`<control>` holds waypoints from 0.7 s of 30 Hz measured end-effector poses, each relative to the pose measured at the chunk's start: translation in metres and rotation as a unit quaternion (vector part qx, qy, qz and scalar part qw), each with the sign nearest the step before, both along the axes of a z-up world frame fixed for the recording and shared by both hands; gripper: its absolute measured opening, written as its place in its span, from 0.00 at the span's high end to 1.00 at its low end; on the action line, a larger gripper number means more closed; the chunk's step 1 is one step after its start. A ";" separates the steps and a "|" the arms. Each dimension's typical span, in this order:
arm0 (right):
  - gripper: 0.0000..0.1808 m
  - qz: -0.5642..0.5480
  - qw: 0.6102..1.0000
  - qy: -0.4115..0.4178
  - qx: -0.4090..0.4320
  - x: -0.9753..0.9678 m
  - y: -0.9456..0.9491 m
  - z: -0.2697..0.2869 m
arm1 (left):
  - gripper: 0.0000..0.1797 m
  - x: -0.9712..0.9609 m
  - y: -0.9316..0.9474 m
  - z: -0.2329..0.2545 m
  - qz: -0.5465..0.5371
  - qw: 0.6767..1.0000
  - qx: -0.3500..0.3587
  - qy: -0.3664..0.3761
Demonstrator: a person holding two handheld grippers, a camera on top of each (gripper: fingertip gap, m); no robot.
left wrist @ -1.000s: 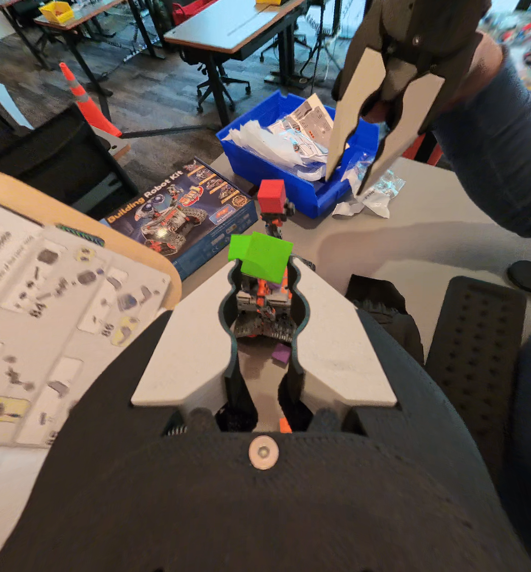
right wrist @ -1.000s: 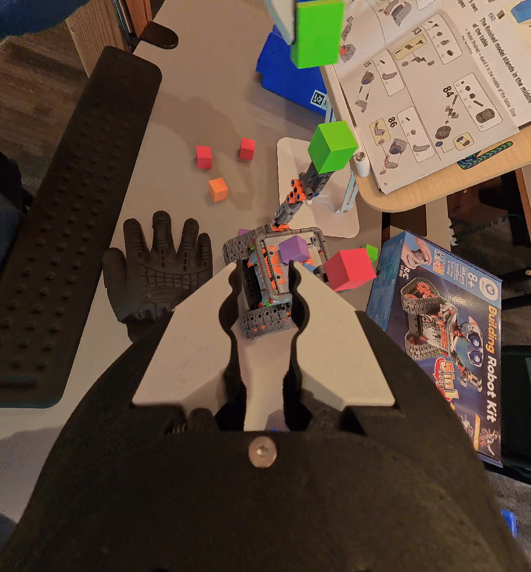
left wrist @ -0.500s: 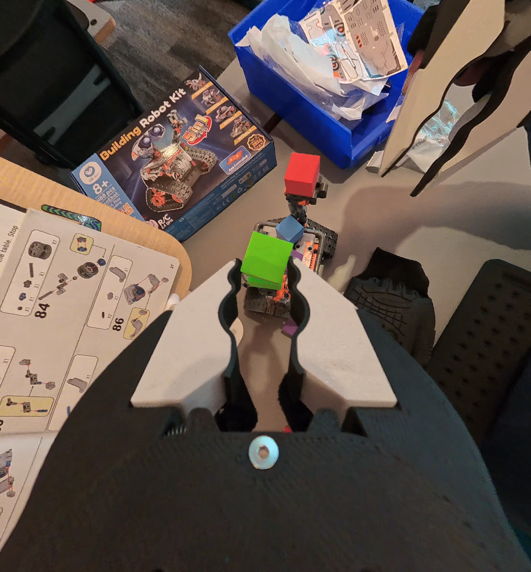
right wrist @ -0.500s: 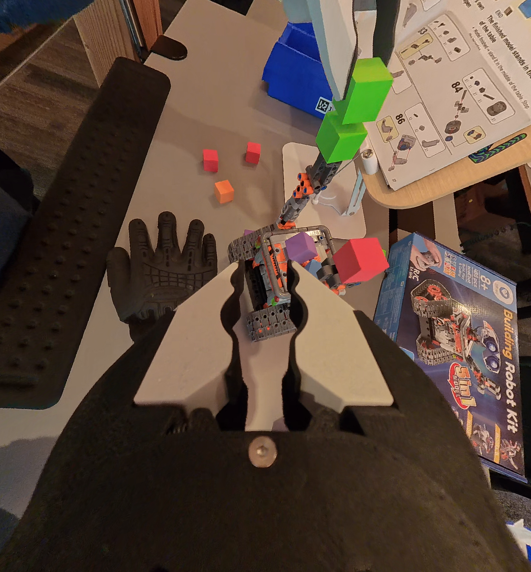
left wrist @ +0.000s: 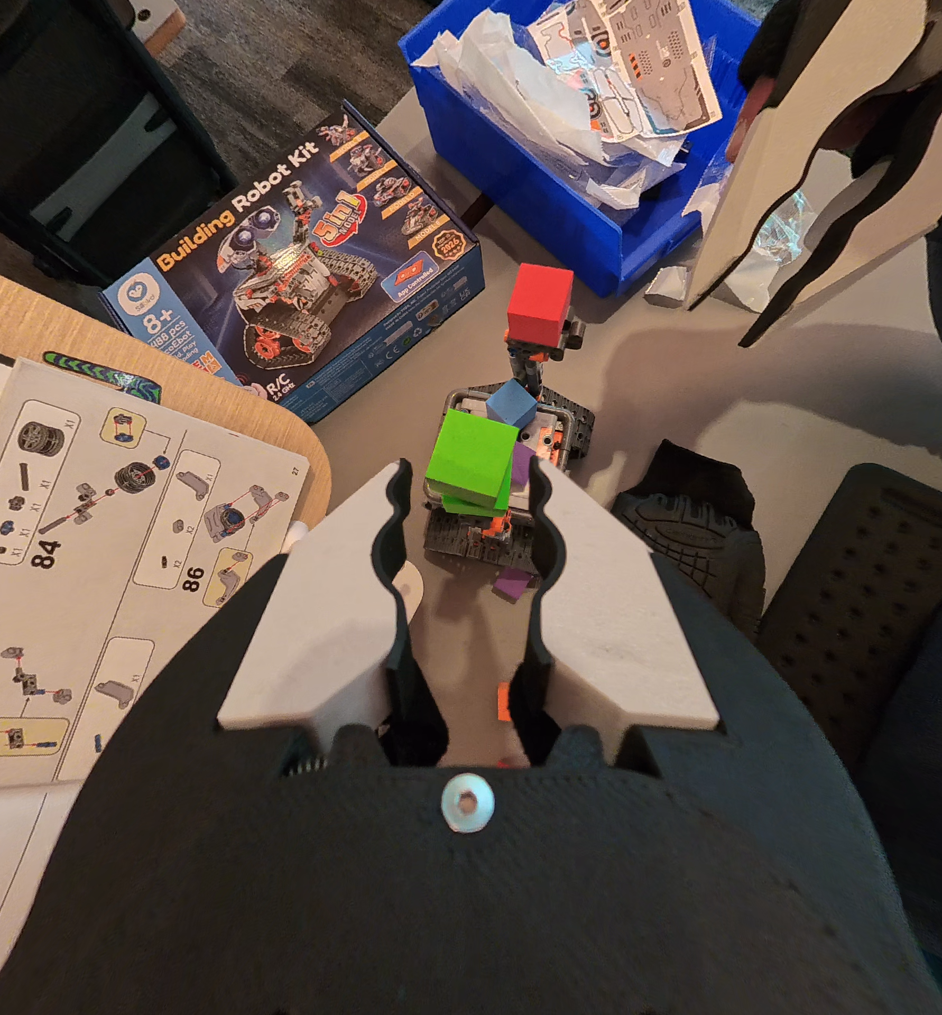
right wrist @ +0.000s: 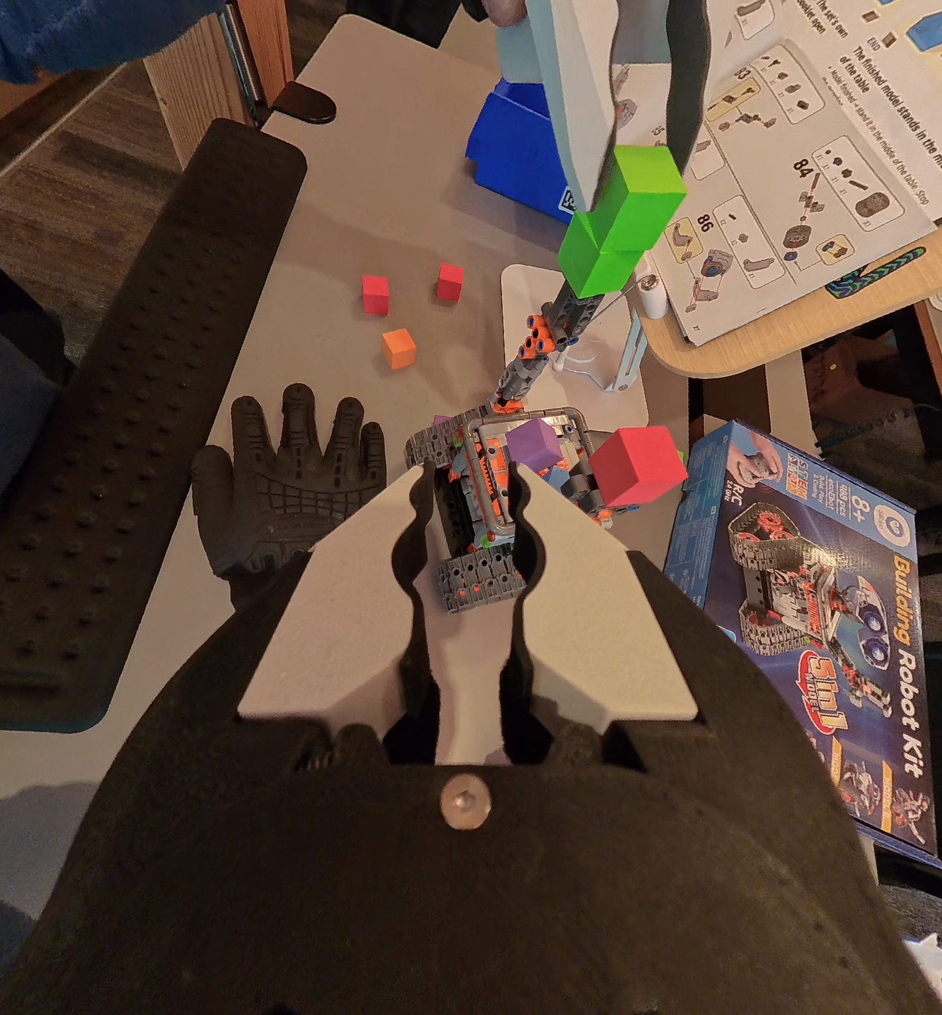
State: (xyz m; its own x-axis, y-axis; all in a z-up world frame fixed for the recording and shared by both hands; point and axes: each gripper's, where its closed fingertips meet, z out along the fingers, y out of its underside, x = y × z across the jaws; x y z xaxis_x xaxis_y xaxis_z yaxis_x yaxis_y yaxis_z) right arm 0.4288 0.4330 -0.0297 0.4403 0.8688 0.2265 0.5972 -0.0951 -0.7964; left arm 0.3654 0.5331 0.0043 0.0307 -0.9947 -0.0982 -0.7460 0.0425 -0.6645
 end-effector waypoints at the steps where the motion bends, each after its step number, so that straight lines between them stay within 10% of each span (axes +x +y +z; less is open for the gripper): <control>1: 0.86 -0.002 1.000 0.001 0.002 0.001 0.000 0.001 | 0.75 0.000 0.000 0.001 -0.001 1.000 0.000 -0.003; 12: 0.74 -0.059 0.998 0.019 -0.002 0.023 0.062 0.001 | 0.72 -0.018 -0.015 0.000 0.012 0.996 -0.015 -0.081; 21: 0.85 0.022 0.993 0.086 -0.075 0.015 0.077 -0.008 | 0.72 -0.039 -0.025 -0.018 0.031 0.990 -0.034 -0.133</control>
